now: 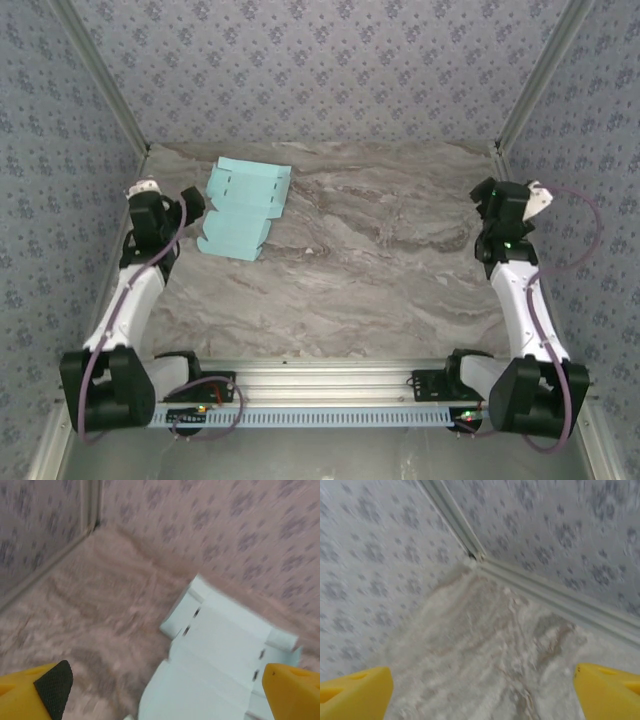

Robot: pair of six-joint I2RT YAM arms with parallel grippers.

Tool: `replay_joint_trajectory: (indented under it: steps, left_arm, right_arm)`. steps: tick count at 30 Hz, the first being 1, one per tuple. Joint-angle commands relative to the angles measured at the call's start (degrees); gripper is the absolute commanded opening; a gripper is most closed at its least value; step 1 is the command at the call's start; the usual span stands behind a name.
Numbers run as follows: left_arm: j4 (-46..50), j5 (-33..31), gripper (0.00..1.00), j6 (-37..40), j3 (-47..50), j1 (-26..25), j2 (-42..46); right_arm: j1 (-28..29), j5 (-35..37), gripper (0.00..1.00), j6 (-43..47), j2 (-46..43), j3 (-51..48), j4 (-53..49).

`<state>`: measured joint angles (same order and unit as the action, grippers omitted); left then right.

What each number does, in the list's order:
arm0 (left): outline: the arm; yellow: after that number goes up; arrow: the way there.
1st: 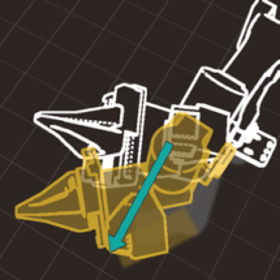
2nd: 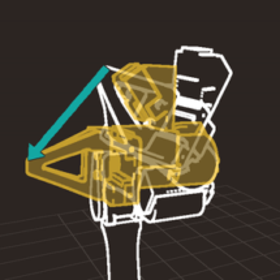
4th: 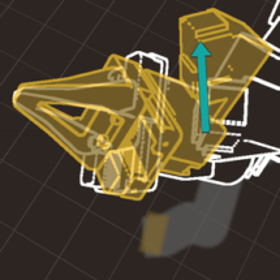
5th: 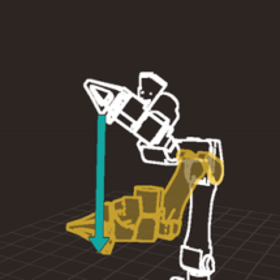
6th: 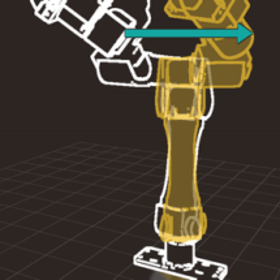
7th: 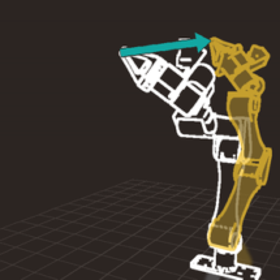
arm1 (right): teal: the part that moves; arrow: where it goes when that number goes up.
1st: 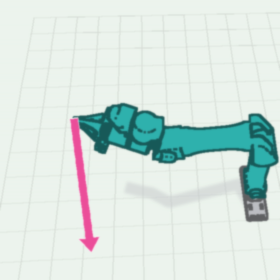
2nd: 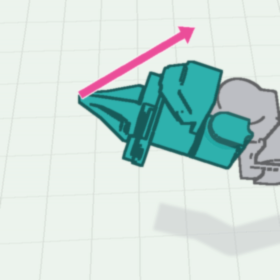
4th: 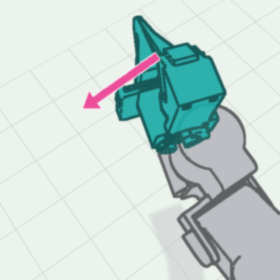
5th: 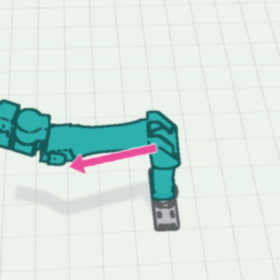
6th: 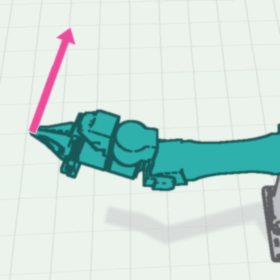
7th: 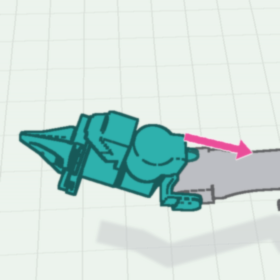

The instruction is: Fold the paper box

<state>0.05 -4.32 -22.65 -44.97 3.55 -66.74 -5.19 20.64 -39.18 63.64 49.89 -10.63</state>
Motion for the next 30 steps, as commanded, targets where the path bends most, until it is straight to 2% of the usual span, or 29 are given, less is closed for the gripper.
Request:
replay_joint_trajectory:
  steps: [1, 3, 7, 13, 18, 20, 22, 25, 26, 28, 30]
  left_arm:
    - [13.5, 2.4, 0.99, 0.3, -6.4, 0.6, -8.2]
    - [13.2, 6.0, 0.99, 4.2, -9.2, 0.6, -13.2]
    - [14.7, 9.1, 0.99, 8.0, -16.4, 0.2, -23.9]
    - [17.4, 9.6, 0.98, 11.2, -22.8, 0.4, -33.5]
    - [18.8, 15.1, 0.85, 11.7, -23.9, -0.2, -37.7]
    - [18.2, 15.9, 0.76, 12.2, -23.3, -0.8, -38.8]
    - [21.1, 16.7, 0.59, 14.0, -25.2, -2.0, -40.2]
    - [23.3, 14.9, 0.44, 14.9, -26.6, -3.7, -41.1]
    - [23.8, 14.5, 0.36, 14.7, -26.9, -3.9, -41.3]
    - [24.8, 14.6, 0.04, 13.9, -27.4, -4.0, -42.1]
    - [25.4, 14.5, 0.0, 13.2, -27.8, -4.0, -42.6]
  right_arm:
    - [7.9, 1.8, 0.95, -1.7, 3.8, 1.1, -12.9]
    - [13.0, 2.5, 0.95, 1.6, 4.9, 0.6, -10.9]
    - [19.0, -2.6, 0.94, 4.7, 8.2, 0.6, -8.3]
    - [21.9, -11.8, 0.95, 6.0, 10.6, 0.9, -5.6]
    - [22.6, -13.8, 0.95, 6.6, 11.9, 2.4, -6.5]
    - [22.6, -14.7, 0.94, 6.9, 12.4, 3.1, -6.5]
    - [22.7, -14.5, 0.94, 7.2, 13.1, 4.3, -7.4]
    - [22.8, -14.4, 0.94, 6.2, 13.4, 4.4, -7.2]
    - [22.8, -15.1, 0.94, 6.1, 13.7, 4.4, -6.6]
    - [22.8, -16.1, 0.94, 5.9, 14.7, 5.2, -6.8]
    - [23.0, -15.6, 0.94, 5.8, 15.3, 6.2, -7.9]
